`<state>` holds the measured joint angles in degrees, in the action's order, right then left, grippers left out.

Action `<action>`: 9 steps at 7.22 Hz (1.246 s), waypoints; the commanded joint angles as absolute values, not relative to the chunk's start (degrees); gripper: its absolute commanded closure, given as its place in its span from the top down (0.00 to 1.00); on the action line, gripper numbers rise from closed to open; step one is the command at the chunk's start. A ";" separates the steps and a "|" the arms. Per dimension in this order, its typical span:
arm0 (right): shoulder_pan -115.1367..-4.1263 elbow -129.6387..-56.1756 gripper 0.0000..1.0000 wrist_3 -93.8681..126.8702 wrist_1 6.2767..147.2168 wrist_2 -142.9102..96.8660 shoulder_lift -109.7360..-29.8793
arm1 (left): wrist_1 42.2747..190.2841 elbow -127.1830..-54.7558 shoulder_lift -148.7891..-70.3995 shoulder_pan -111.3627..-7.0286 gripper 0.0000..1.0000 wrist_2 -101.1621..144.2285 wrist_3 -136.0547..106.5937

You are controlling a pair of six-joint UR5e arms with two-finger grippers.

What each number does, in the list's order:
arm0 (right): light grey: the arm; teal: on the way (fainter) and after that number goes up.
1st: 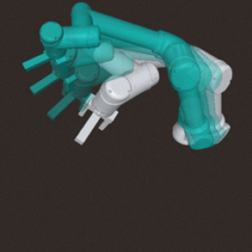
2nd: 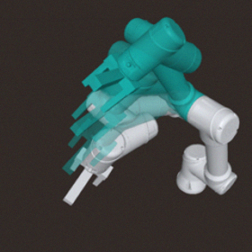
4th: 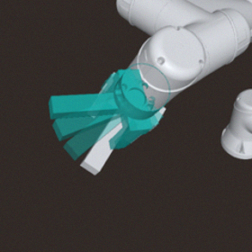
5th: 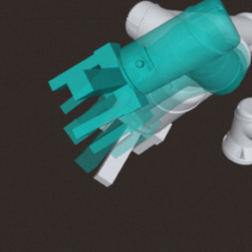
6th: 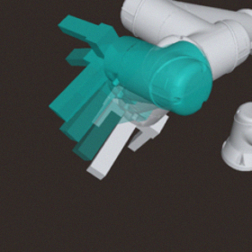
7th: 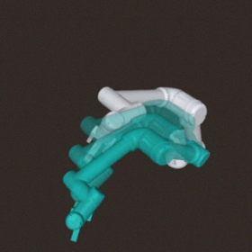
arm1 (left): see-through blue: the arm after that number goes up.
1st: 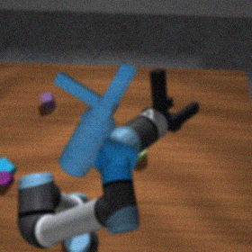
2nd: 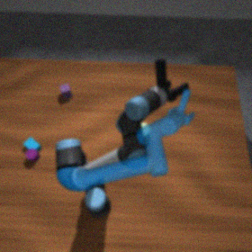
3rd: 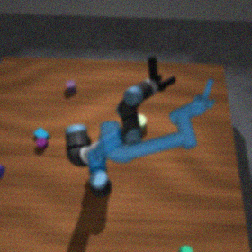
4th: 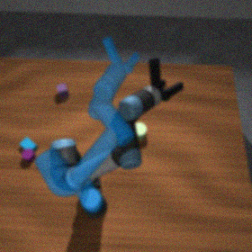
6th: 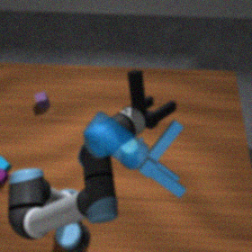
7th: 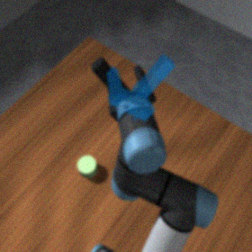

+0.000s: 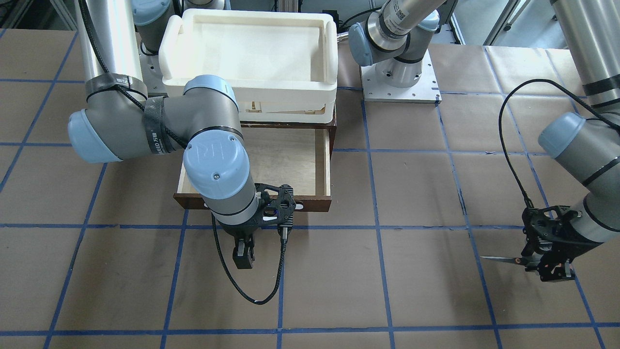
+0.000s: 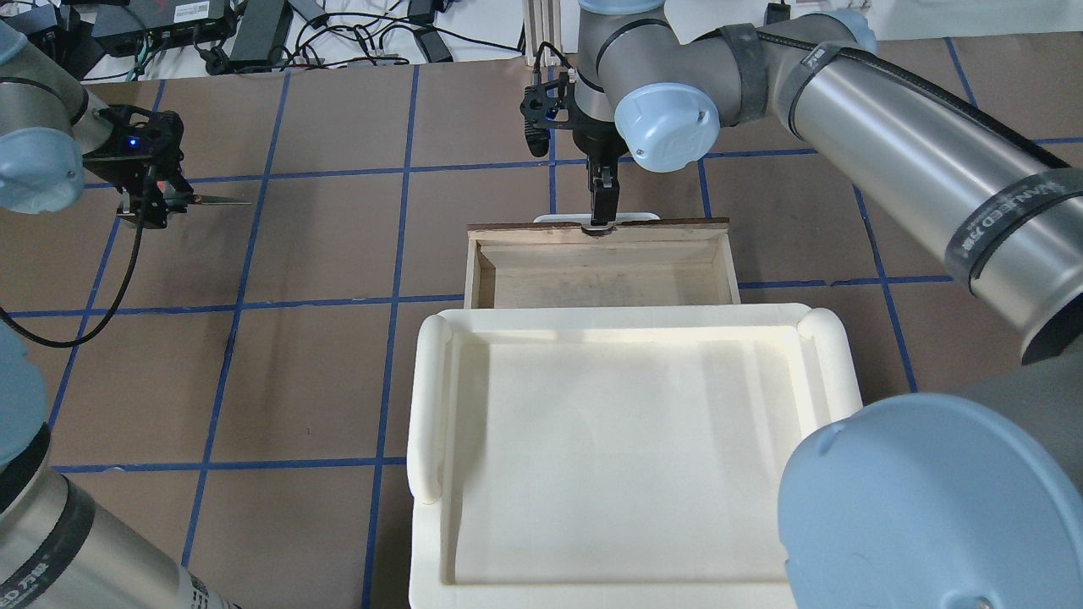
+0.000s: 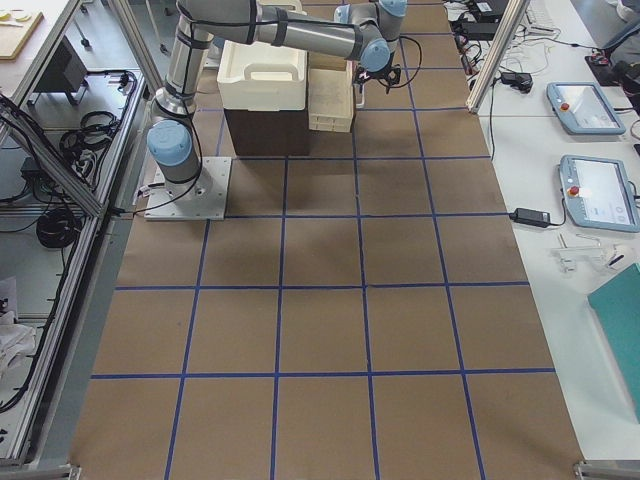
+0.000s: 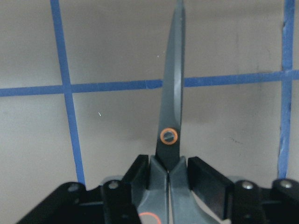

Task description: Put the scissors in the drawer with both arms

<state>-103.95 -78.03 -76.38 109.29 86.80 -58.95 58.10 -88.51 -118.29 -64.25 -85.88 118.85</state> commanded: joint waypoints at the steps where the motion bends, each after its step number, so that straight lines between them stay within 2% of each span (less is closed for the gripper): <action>1: -103.54 -77.17 1.00 -76.46 109.34 86.57 -58.36 | 58.10 -88.42 -118.04 -64.34 0.00 -85.78 118.83; 5: -102.92 -76.73 1.00 -77.78 109.34 86.22 -58.18 | 58.18 -88.42 -117.52 -64.86 0.00 -86.04 118.74; 9: -102.92 -73.93 1.00 -77.08 107.16 85.52 -59.93 | 65.01 -88.24 -112.25 -73.10 0.00 -86.40 109.78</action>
